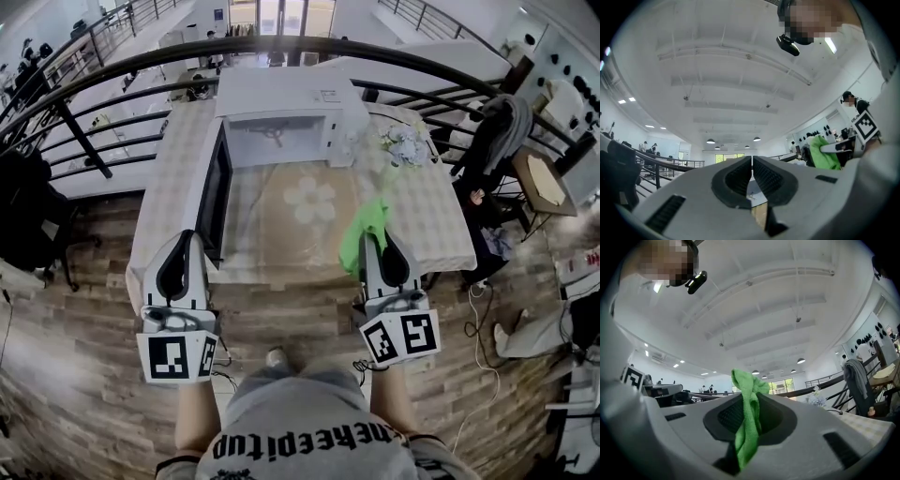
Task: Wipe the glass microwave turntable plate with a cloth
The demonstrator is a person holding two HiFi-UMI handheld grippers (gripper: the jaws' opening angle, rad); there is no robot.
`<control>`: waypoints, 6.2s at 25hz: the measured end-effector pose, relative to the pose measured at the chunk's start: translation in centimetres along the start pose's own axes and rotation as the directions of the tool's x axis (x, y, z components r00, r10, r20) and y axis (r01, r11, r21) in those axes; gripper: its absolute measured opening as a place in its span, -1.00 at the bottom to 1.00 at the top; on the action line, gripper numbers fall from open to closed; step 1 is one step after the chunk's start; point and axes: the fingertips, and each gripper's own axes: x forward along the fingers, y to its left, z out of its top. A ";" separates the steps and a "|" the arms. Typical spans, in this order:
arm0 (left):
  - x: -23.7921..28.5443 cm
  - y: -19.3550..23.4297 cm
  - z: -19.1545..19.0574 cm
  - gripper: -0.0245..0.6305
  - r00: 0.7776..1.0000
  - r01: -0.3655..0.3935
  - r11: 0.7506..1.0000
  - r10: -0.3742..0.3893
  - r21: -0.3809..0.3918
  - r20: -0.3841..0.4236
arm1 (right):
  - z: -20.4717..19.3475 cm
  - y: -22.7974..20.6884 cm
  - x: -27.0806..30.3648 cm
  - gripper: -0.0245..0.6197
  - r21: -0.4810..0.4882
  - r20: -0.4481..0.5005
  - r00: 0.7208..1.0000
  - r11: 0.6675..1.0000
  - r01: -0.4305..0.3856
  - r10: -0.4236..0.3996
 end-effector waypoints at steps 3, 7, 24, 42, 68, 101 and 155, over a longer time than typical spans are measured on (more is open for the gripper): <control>0.3 0.7 -0.8 -0.89 1.000 0.010 1.000 -0.010 -0.018 -0.006 | -0.6 0.5 0.7 -0.75 -0.003 -0.018 1.000 1.000 0.005 -0.005; 0.7 0.9 -1.8 -0.89 1.000 0.025 0.999 -0.025 -0.024 -0.018 | -1.5 0.8 1.6 -0.75 0.025 -0.039 0.999 1.000 0.011 -0.010; 5.0 -1.9 -6.8 -0.89 0.990 0.104 0.993 -0.108 -0.047 -0.093 | -13.9 -1.1 11.4 -0.75 0.225 -0.336 0.936 0.974 -0.025 0.101; 9.9 -2.9 -10.6 -0.89 0.989 0.057 0.996 -0.065 -0.063 -0.133 | -31.2 2.0 22.4 -0.75 0.309 -0.662 0.682 0.942 -0.130 0.311; 11.4 -1.7 -12.5 -0.89 0.981 -0.065 0.997 0.057 -0.036 -0.185 | -41.8 -0.9 25.3 -0.78 0.157 -0.864 0.454 0.973 -0.168 0.218; 7.9 -0.3 -11.5 -0.89 0.979 -0.053 0.998 0.045 -0.036 -0.200 | -41.8 10.2 20.9 -0.77 0.268 -0.841 0.403 0.924 -0.271 0.362; 5.2 -1.4 -10.3 -0.89 0.983 -0.009 0.999 0.000 -0.044 -0.183 | -41.3 10.6 16.8 -0.78 0.407 -0.817 0.410 0.909 -0.088 0.405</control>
